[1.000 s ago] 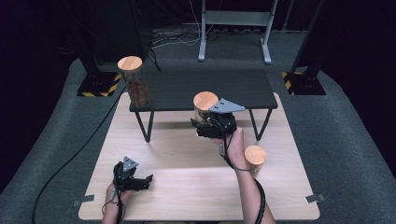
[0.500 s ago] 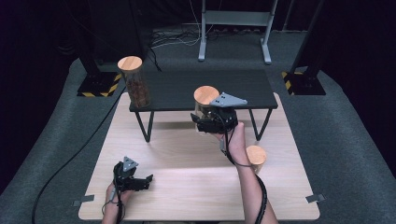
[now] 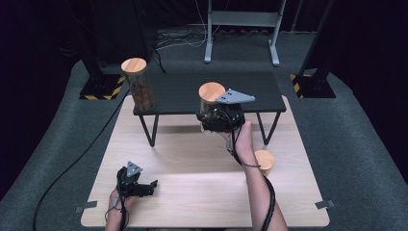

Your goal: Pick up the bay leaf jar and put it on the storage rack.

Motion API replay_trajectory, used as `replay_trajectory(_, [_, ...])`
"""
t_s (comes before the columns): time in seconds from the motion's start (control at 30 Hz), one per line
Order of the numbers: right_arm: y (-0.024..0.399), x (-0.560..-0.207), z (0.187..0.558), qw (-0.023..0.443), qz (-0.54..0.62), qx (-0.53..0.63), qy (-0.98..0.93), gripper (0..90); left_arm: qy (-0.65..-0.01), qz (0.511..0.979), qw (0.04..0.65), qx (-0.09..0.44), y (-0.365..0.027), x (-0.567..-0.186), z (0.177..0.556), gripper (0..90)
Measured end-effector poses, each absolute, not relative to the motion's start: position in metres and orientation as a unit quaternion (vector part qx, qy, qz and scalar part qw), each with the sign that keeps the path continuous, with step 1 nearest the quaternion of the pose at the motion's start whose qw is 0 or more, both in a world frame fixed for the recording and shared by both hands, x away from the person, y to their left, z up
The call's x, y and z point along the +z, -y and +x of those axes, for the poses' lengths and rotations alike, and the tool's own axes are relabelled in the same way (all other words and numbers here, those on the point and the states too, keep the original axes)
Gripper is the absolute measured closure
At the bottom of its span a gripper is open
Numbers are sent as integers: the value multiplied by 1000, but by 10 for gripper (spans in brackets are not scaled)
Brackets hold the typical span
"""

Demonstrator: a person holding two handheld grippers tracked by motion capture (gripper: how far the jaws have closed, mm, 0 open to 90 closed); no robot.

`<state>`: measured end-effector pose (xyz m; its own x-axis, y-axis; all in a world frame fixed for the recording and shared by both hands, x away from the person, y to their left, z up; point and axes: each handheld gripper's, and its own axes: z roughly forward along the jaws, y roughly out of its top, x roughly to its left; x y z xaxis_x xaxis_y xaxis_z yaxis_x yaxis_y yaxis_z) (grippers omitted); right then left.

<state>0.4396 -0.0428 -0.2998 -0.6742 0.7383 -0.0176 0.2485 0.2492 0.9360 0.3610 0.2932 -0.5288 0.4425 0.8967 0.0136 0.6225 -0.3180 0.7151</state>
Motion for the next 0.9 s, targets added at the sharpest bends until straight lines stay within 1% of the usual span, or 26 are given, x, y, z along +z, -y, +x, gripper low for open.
replay_trajectory(0.5, [44,-282,450,240,334,519,-750,248,-485,784,326,209,-293,-529,361,9])
replay_trajectory(0.9, [41,-274,466,239,342,513,-750,248,-485,784,327,208,-293,-529,361,9])
